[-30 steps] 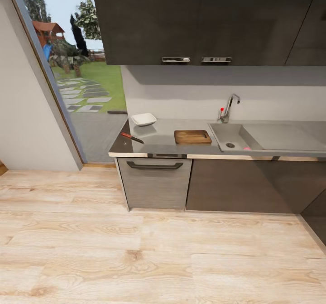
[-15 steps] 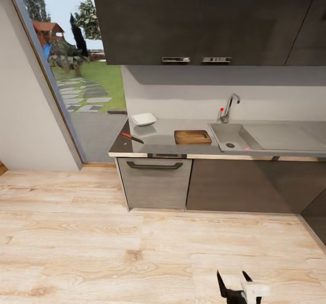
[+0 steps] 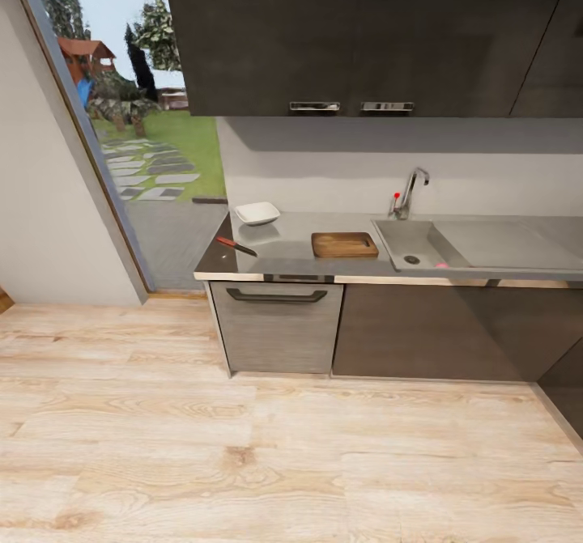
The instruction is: In the kitchen, take the Vidalia onion out of the sink, dice it on the chopping board with the paring knife, put the diced onion into the bowl on the countertop, then place both the paring knife and the chopping board into the sink.
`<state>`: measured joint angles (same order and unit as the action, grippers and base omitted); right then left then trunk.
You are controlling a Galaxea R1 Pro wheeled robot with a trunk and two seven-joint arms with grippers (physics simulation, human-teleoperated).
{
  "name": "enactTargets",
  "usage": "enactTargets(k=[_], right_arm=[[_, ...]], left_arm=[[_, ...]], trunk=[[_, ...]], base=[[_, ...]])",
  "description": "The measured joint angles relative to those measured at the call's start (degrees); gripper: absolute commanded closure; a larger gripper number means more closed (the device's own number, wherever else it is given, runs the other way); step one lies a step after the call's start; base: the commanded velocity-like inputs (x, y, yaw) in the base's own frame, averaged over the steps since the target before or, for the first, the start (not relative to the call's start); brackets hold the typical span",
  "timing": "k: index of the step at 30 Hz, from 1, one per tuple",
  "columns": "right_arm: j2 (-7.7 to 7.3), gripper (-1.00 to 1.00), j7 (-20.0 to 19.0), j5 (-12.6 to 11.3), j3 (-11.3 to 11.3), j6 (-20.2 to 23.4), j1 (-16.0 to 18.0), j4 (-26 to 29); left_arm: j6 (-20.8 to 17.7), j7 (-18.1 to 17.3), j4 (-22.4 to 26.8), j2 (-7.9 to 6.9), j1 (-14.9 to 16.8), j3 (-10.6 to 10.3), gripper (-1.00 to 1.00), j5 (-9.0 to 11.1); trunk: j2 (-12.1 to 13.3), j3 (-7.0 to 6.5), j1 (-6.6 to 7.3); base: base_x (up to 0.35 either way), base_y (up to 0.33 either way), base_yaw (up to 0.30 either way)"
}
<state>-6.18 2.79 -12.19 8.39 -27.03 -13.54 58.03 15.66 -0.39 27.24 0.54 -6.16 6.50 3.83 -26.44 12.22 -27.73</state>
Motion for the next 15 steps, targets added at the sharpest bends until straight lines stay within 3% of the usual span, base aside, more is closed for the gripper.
enactTargets(k=[3,6,15], right_arm=[[0.07,-1.0,1.7,0.0,-0.1,5.6,0.1,0.8],[0.22,-1.0,2.7,-0.2,-0.1,7.1,0.1,1.0],[1.67,-1.0,3.4,-0.2,0.1,2.0,0.2,-0.3]], left_arm=[[0.0,0.0,0.0,0.12,0.0,0.0,-1.0,0.0],[0.0,0.0,0.1,0.23,0.0,0.0,-1.0,0.0],[0.0,0.1,0.4,0.39,0.0,0.0,-1.0,-0.1]], trunk=[[0.0,0.0,0.01],[0.0,0.0,0.02],[0.0,0.0,0.03]], base=[[0.059,-0.015,0.0],[0.18,-0.105,0.0],[0.251,-0.18,0.0]])
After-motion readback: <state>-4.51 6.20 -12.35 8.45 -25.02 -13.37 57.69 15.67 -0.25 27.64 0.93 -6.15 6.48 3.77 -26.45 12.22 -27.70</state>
